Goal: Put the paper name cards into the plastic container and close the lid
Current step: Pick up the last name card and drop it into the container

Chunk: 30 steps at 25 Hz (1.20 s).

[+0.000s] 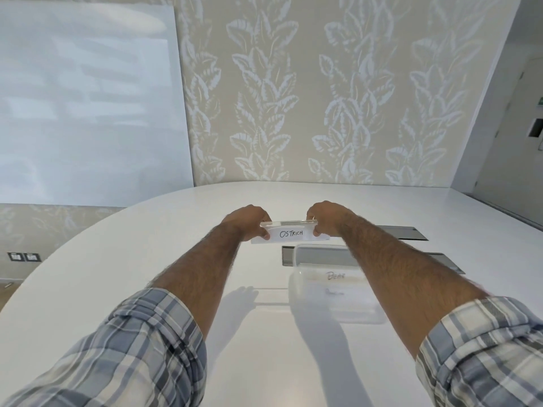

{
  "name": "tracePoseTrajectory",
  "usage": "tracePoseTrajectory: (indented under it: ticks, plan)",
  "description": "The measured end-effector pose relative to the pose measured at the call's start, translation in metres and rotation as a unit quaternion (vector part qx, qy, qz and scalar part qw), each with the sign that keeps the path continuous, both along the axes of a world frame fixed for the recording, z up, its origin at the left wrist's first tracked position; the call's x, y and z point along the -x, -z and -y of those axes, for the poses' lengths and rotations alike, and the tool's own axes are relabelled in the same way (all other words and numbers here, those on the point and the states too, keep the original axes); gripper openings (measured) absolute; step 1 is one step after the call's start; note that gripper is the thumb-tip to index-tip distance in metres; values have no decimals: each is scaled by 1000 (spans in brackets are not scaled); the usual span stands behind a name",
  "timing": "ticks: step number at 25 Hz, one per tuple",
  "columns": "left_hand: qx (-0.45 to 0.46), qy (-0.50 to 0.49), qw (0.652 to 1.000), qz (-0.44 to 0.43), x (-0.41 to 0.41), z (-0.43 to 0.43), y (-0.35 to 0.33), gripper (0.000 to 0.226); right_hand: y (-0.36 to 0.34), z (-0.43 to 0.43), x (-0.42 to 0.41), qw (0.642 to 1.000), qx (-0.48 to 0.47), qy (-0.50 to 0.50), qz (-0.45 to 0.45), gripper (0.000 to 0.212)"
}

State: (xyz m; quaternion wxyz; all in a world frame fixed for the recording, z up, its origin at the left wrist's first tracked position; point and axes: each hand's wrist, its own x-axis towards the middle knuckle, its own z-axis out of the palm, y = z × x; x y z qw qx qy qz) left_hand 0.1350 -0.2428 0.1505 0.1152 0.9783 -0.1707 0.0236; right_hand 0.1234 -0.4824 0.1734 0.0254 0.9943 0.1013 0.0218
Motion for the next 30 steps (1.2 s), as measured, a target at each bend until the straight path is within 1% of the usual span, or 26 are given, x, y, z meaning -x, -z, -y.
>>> tracePoseTrajectory:
  ticks: [3,6,10,15,17,24,30]
  plan:
    - [-5,-2,1000,5,15,45,-1,47,-1,43,13,1000,4,3,0,45]
    - [-16,-3,1000,7,24,78,4,50,4,74,22,1000,6,11,-12,50]
    - [-22,3,1000,-2,28,107,14,45,17,101,30,999,-18,27,-18,50]
    - [-19,-2,999,-27,30,125,29,48,37,119,32,999,-27,31,-31,45]
    - [-18,2,999,-35,31,131,33,45,44,124,30,999,-24,27,-40,44]
    - [-56,14,997,-57,32,140,58,39,68,133,32,998,-13,18,-63,45]
    - [-79,18,993,-82,30,144,65,29,76,132,33,996,-15,12,-83,43]
